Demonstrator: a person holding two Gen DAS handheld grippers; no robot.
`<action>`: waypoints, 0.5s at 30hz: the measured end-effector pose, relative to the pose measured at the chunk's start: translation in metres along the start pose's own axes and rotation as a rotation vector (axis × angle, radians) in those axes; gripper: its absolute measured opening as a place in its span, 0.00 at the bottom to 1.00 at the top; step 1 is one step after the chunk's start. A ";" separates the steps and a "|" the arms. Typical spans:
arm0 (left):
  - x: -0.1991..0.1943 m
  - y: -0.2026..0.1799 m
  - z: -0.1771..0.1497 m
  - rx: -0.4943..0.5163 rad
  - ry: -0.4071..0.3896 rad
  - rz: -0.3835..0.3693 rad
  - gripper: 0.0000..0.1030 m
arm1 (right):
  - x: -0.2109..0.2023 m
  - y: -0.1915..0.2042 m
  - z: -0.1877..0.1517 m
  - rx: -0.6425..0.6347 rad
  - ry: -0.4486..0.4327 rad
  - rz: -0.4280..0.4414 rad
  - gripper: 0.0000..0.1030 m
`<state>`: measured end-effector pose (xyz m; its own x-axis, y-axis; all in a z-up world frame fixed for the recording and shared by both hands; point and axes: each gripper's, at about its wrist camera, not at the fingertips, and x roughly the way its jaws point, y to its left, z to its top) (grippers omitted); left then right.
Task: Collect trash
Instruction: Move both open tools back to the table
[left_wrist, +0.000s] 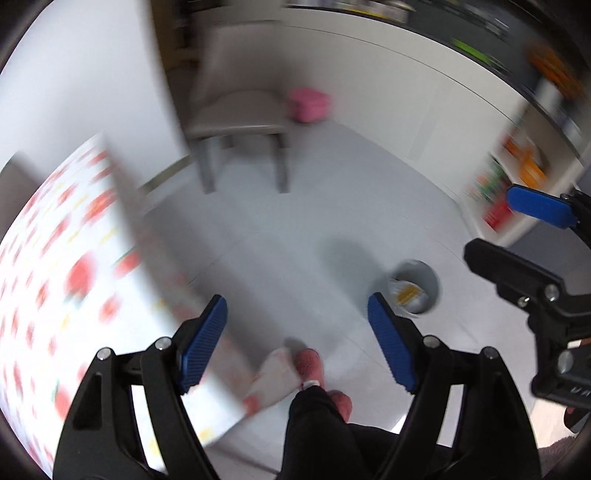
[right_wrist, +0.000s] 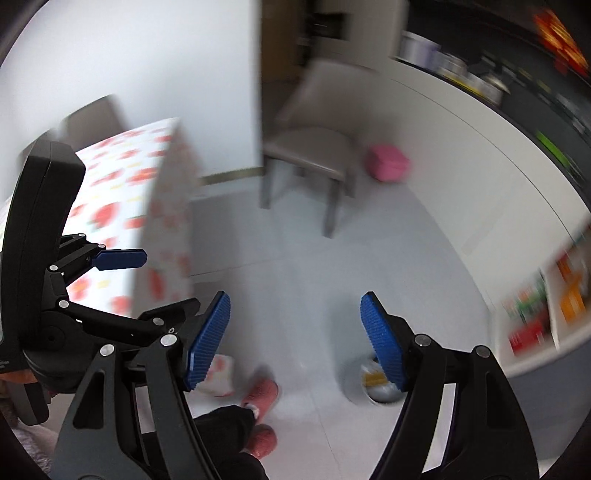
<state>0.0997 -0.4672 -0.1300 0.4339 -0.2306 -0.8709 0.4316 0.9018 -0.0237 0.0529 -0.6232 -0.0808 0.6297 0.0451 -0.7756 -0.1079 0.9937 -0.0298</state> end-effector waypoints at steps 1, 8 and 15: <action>-0.010 0.020 -0.012 -0.052 -0.001 0.031 0.77 | -0.001 0.020 0.006 -0.042 -0.006 0.037 0.68; -0.079 0.147 -0.092 -0.347 -0.019 0.211 0.77 | -0.006 0.148 0.032 -0.275 -0.023 0.226 0.68; -0.142 0.263 -0.157 -0.500 -0.011 0.343 0.78 | -0.015 0.289 0.065 -0.375 -0.036 0.333 0.68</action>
<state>0.0276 -0.1400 -0.0891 0.4919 0.1023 -0.8646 -0.1571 0.9872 0.0274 0.0627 -0.3305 -0.0367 0.5394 0.3641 -0.7593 -0.5727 0.8196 -0.0139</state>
